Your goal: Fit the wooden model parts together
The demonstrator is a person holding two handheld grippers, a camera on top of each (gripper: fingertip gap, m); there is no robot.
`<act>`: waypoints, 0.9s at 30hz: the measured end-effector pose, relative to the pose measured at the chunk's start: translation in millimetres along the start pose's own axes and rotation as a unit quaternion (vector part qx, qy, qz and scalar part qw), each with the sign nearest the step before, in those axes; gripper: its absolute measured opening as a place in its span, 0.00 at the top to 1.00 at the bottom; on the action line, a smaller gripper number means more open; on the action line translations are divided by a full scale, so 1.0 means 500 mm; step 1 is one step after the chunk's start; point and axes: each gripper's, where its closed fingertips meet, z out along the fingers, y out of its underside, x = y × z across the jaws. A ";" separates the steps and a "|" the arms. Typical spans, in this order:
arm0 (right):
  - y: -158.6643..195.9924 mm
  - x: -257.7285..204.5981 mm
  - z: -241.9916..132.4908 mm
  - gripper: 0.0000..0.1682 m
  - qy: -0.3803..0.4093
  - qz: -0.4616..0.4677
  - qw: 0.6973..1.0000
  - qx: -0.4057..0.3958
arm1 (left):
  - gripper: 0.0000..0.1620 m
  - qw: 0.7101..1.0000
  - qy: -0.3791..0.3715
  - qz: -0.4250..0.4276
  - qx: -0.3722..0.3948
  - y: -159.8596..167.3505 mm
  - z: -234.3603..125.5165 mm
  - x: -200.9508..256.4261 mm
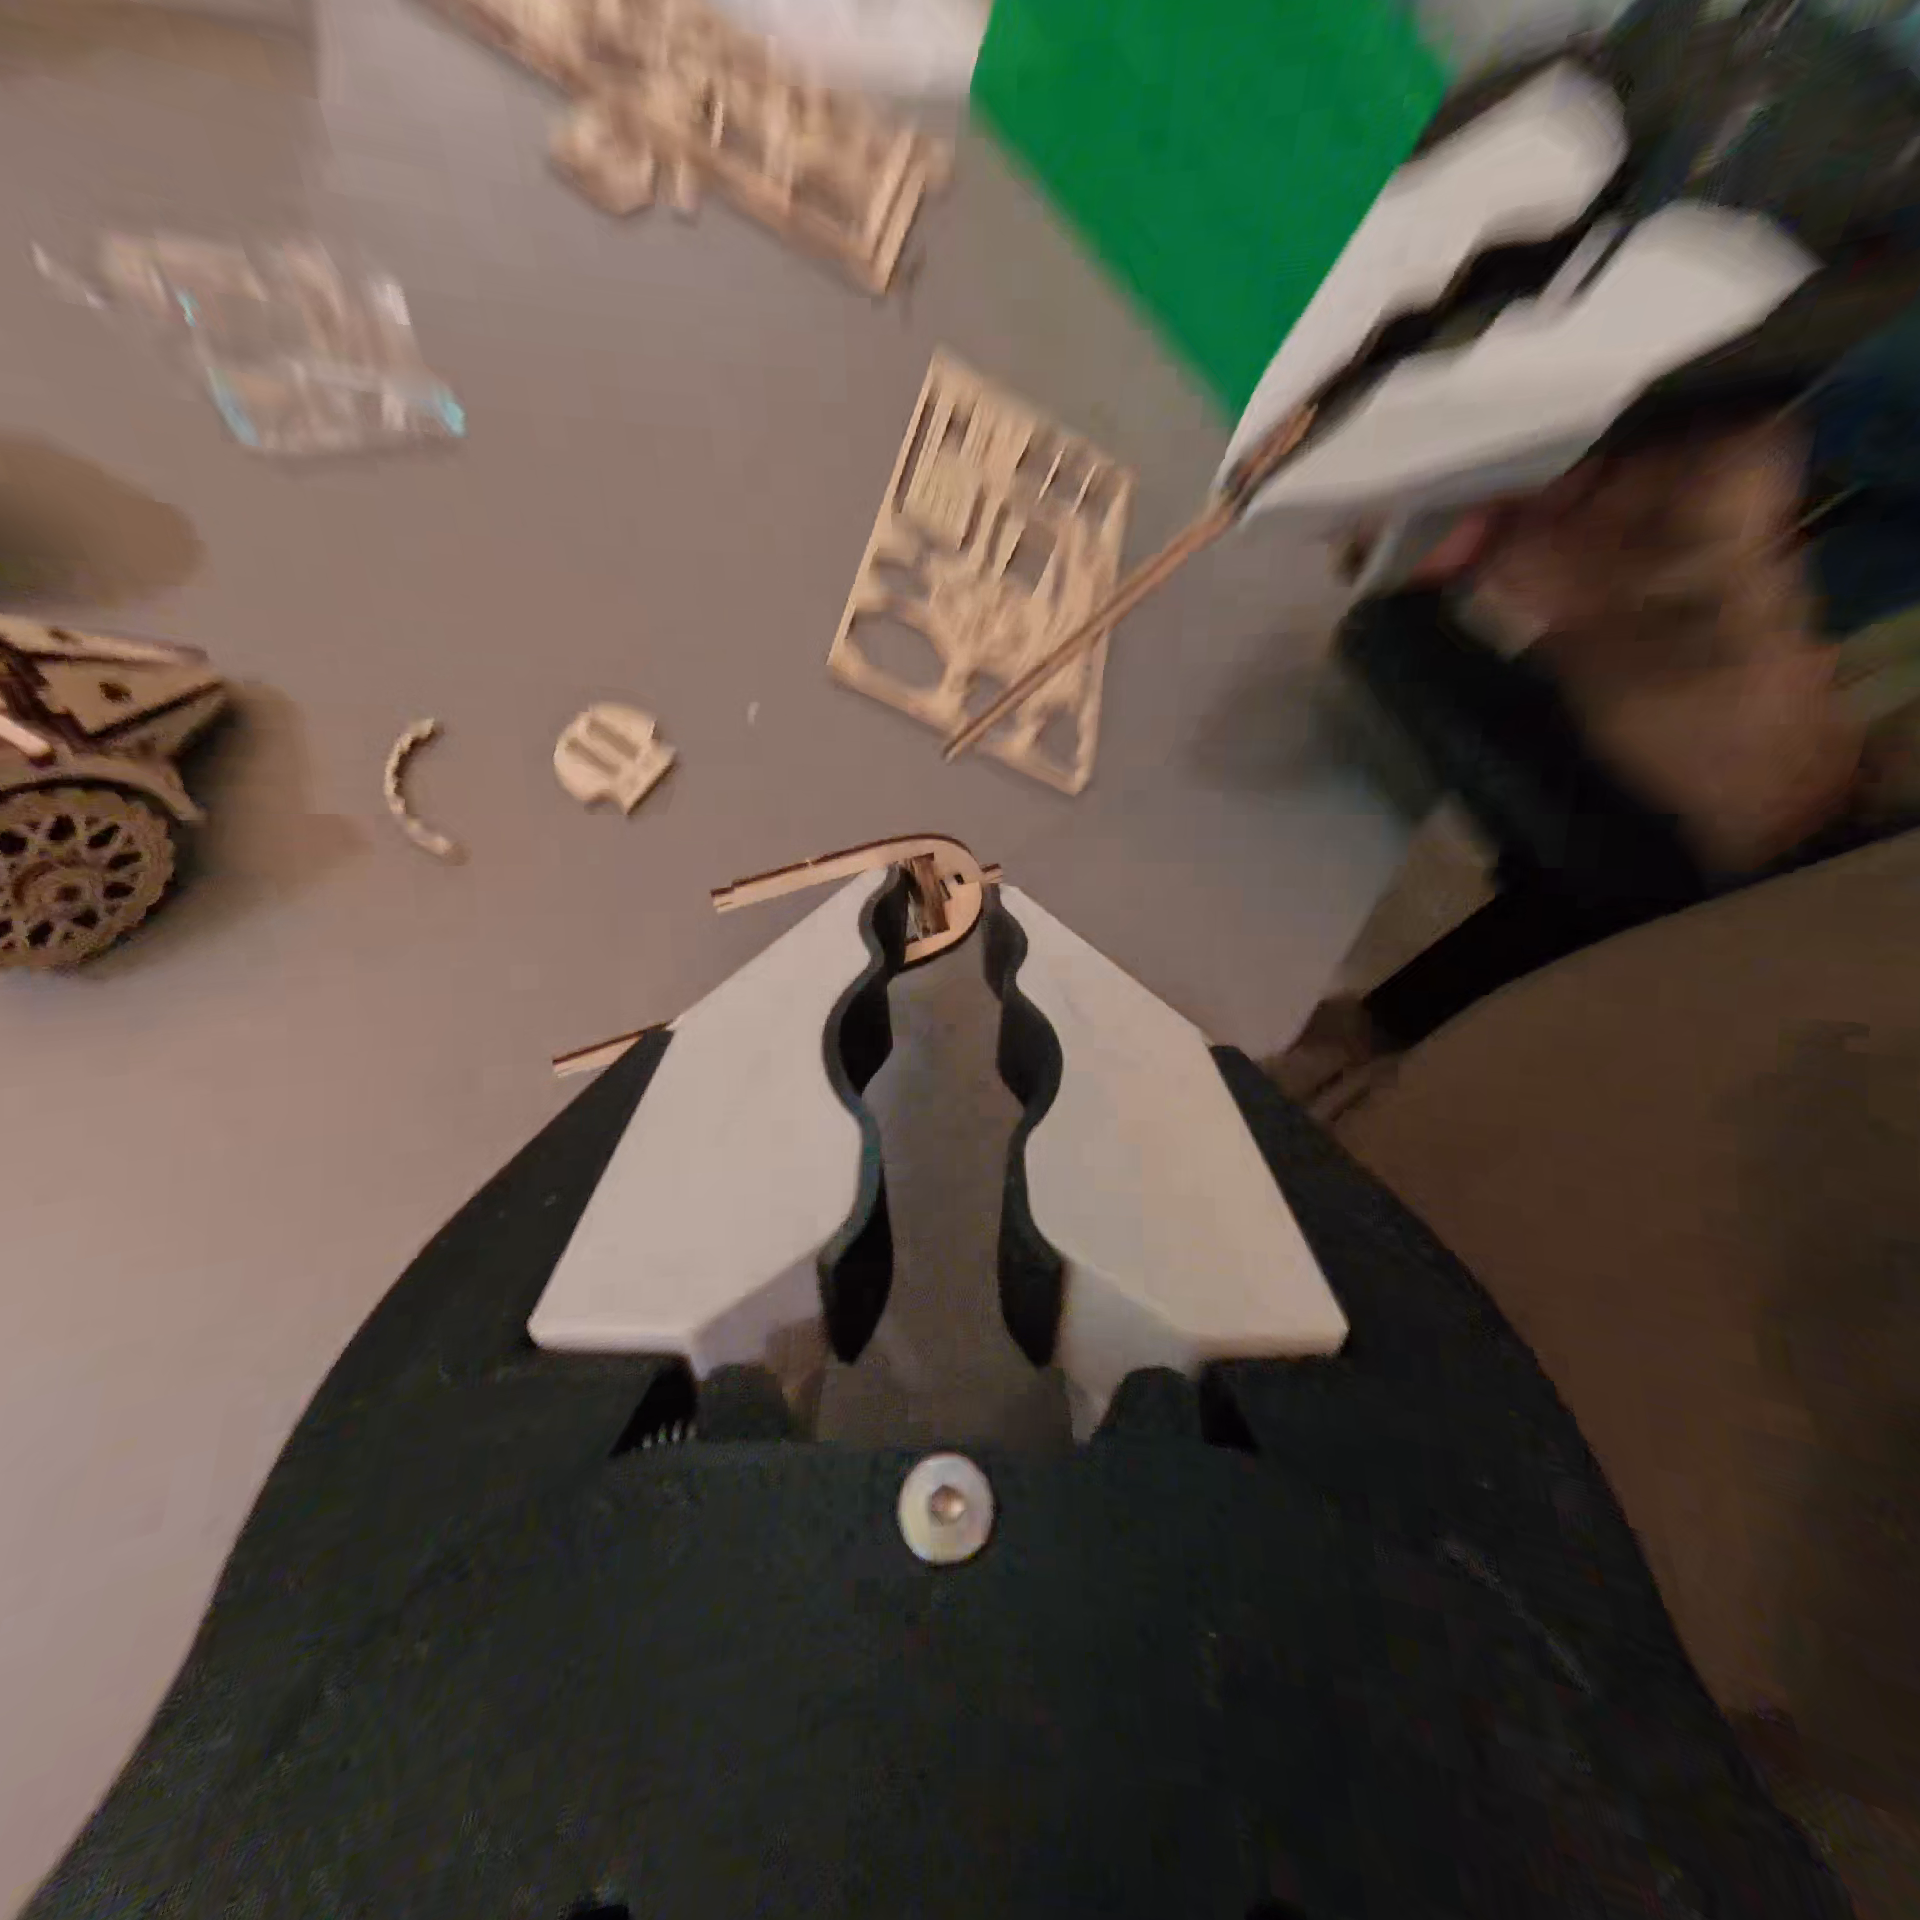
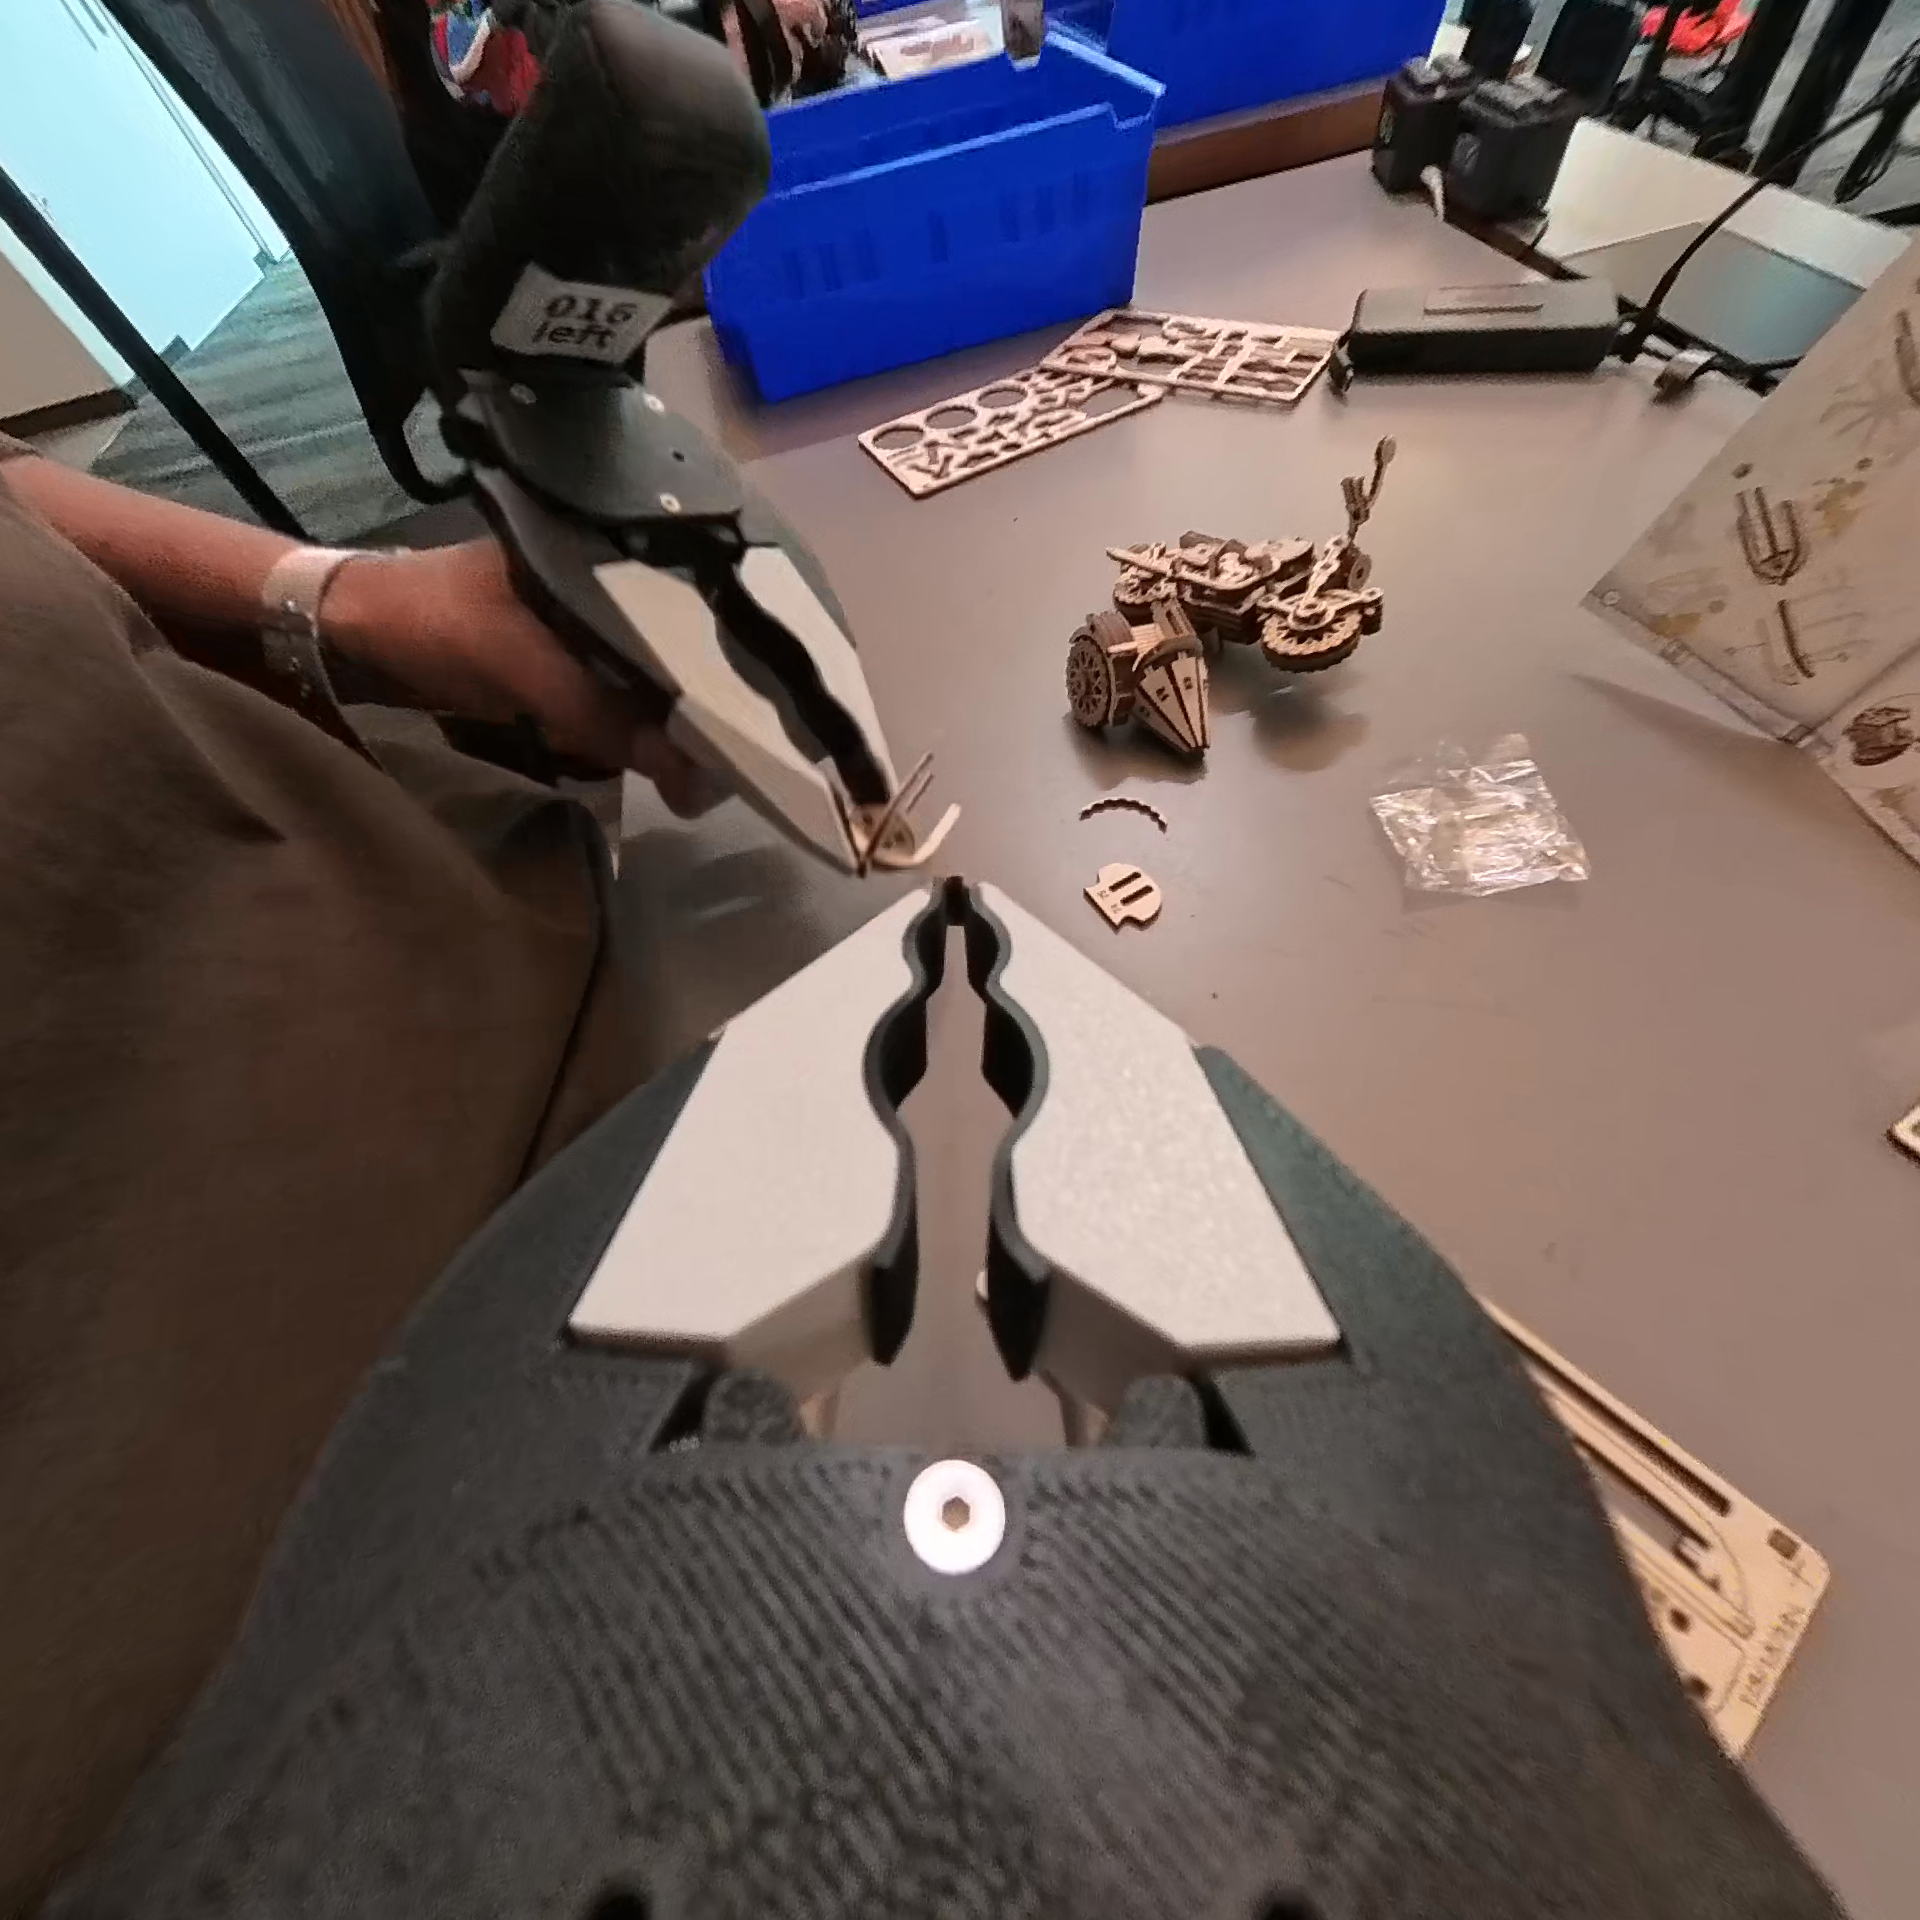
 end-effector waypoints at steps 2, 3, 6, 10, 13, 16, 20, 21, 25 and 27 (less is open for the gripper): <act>-0.018 0.000 -0.006 1.00 0.008 -0.002 1.000 0.023 | 0.92 0.989 0.083 -0.072 0.099 -0.056 -0.032 0.014; -0.028 -0.002 -0.009 1.00 0.010 -0.003 0.999 0.037 | 0.92 0.977 0.115 -0.111 0.140 -0.078 -0.049 0.011; -0.063 -0.012 -0.018 1.00 0.017 -0.011 0.997 0.080 | 0.93 0.934 0.180 -0.218 0.216 -0.108 -0.080 -0.015; -0.090 -0.021 -0.019 1.00 0.028 -0.029 0.994 0.106 | 0.93 0.901 0.227 -0.290 0.230 -0.104 -0.079 -0.028; -0.083 -0.025 0.001 1.00 0.018 -0.022 0.996 0.089 | 0.93 0.906 0.229 -0.284 0.214 -0.098 -0.068 -0.024; -0.086 -0.029 0.017 1.00 0.021 -0.031 0.996 0.084 | 0.93 0.923 0.217 -0.244 0.203 -0.097 -0.063 -0.022; -0.084 -0.025 0.037 1.00 0.064 -0.076 0.994 0.053 | 0.93 0.937 0.192 -0.198 0.216 -0.104 -0.070 -0.024; -0.083 -0.027 0.042 1.00 0.069 -0.085 0.993 0.046 | 0.93 0.939 0.184 -0.191 0.219 -0.103 -0.071 -0.025; -0.086 -0.041 0.053 1.00 0.082 -0.122 0.988 0.040 | 0.93 0.942 0.169 -0.183 0.227 -0.096 -0.076 -0.024; -0.091 -0.048 0.053 0.99 0.089 -0.144 0.985 0.042 | 0.93 0.940 0.165 -0.189 0.231 -0.093 -0.080 -0.028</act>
